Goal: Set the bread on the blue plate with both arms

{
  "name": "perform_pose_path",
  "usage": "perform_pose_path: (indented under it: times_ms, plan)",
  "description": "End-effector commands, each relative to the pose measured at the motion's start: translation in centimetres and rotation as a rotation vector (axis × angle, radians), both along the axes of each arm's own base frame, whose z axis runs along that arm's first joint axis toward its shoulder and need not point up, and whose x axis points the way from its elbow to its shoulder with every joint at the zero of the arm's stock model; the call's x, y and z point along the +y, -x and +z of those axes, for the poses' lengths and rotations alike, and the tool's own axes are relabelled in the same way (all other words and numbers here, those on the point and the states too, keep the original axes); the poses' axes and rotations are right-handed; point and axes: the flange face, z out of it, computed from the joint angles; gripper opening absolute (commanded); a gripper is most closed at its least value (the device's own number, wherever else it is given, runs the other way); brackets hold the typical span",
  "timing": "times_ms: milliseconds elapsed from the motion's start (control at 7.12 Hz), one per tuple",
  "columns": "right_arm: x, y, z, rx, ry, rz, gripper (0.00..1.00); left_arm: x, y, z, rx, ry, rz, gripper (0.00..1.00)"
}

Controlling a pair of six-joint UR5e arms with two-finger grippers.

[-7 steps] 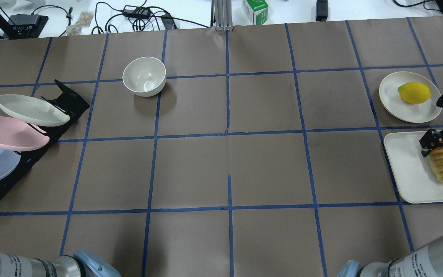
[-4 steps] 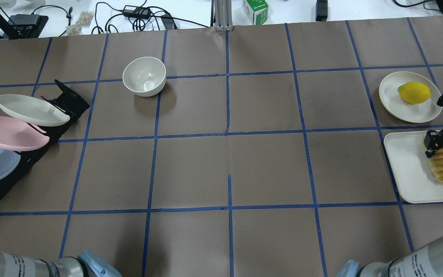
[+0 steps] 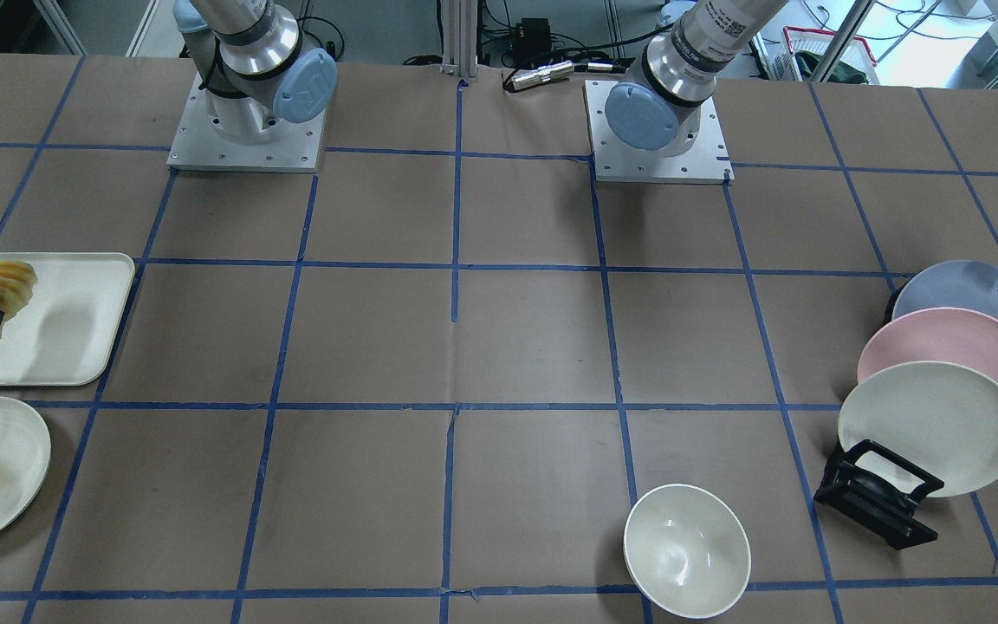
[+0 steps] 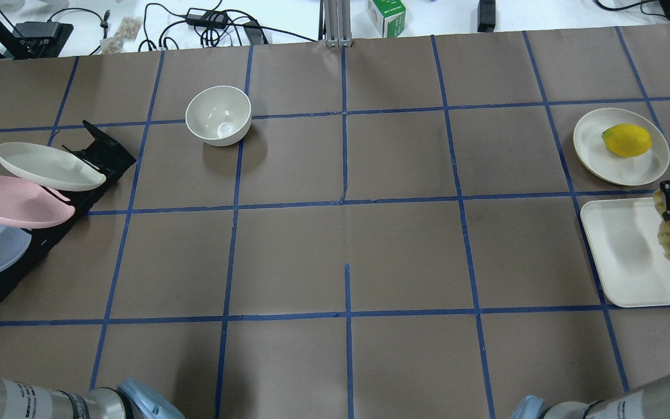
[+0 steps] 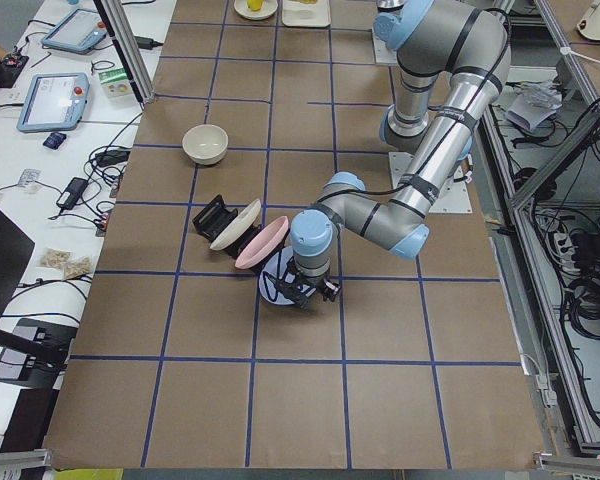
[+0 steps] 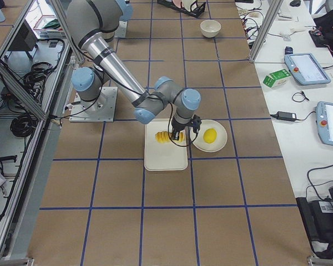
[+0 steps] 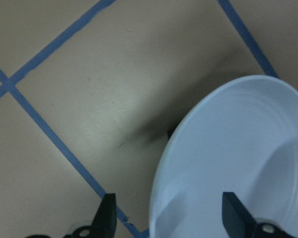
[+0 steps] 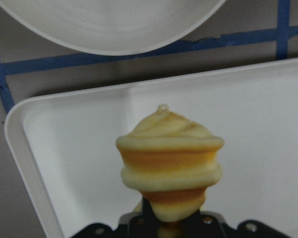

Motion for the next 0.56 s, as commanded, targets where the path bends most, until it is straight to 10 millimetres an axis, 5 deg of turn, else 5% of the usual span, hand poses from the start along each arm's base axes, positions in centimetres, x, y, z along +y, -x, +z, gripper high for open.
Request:
perform_pose_path:
  times_ms: [0,140,421]
  plan:
    - [-1.3,-2.8,4.2,-0.027,-0.032,-0.033,0.00,-0.3,0.3,-0.4,0.014,-0.006,0.001,0.55]
    - [-1.9,-4.9,7.1,-0.033,-0.054,-0.076,0.00,-0.2,0.6,-1.1,0.029,-0.017,-0.005,0.44]
    - [-2.6,-10.6,10.8,-0.066,-0.078,-0.136,0.00,0.2,1.0,-0.6,0.076,-0.045,-0.015,0.00]
